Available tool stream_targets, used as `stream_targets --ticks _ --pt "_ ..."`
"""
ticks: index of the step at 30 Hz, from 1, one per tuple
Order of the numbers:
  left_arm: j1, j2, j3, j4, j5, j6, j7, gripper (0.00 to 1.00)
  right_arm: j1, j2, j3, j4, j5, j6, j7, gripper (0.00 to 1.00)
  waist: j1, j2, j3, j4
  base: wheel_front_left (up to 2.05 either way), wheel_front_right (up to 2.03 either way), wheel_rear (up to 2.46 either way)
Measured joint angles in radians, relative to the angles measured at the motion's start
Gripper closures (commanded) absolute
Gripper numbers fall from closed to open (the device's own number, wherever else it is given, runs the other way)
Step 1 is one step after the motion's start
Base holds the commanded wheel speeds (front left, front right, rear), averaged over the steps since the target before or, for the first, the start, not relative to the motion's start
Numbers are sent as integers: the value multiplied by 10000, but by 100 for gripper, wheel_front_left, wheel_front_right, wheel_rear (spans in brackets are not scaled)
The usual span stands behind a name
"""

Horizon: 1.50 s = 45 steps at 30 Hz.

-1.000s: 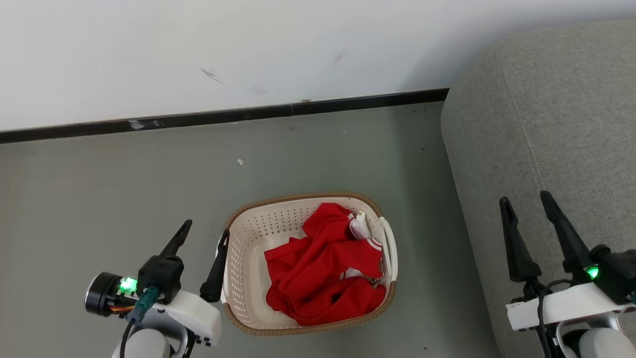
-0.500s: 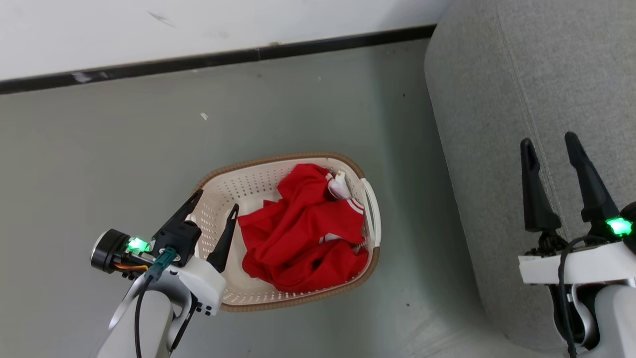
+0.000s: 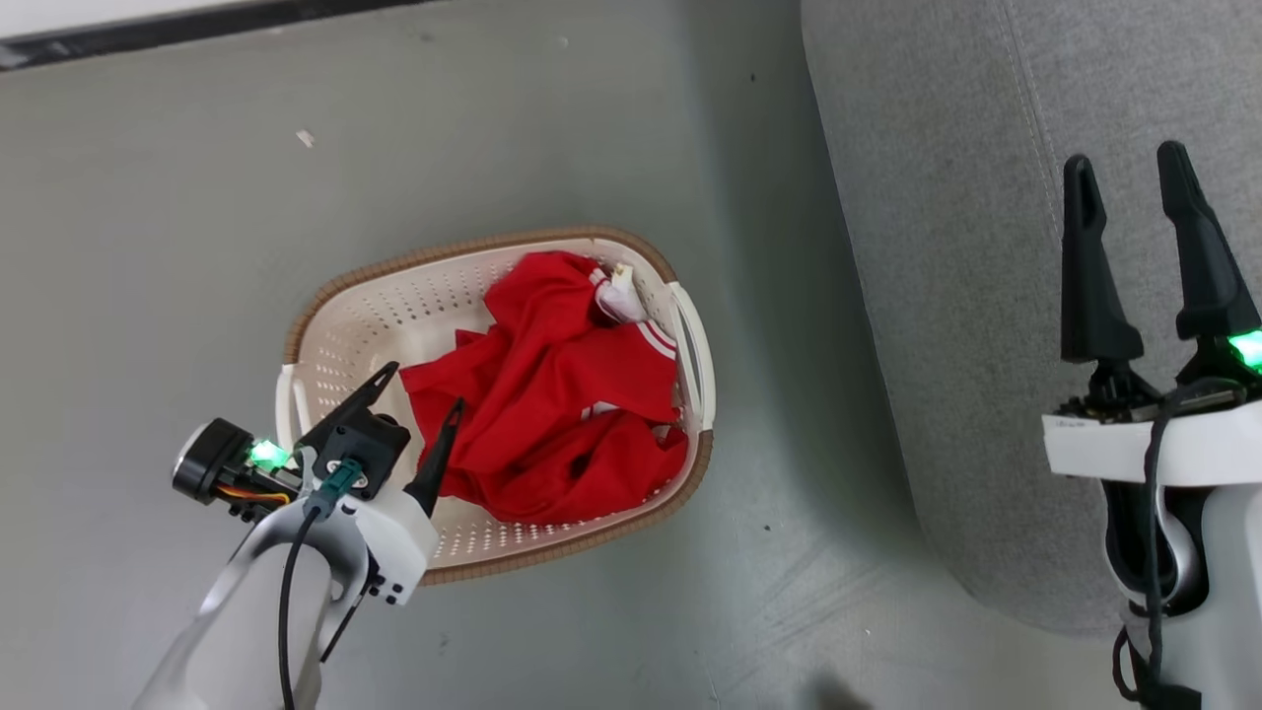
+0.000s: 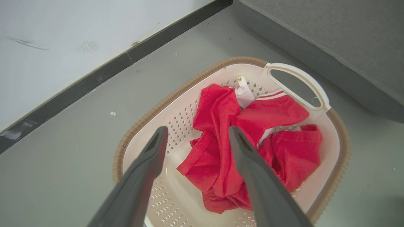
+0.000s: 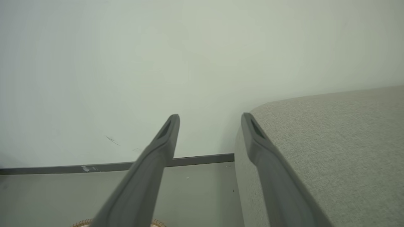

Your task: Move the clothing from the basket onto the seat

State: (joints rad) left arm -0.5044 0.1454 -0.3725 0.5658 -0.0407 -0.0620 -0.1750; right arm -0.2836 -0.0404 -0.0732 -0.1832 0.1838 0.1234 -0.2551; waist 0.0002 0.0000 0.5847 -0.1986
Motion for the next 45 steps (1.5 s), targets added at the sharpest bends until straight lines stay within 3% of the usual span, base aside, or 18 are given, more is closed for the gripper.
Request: stream_targets --ticks 33,45 --pt "-1629 485 -606 1730 861 -211 61 0 -1611 0 454 -12 951 0 0 0 -1 0 2582 -1483 0 0 0" --pt "-2122 857 -382 2288 974 29 171 0 -2011 0 589 12 1269 0 0 0 -1 0 3132 -1846 0 0 0"
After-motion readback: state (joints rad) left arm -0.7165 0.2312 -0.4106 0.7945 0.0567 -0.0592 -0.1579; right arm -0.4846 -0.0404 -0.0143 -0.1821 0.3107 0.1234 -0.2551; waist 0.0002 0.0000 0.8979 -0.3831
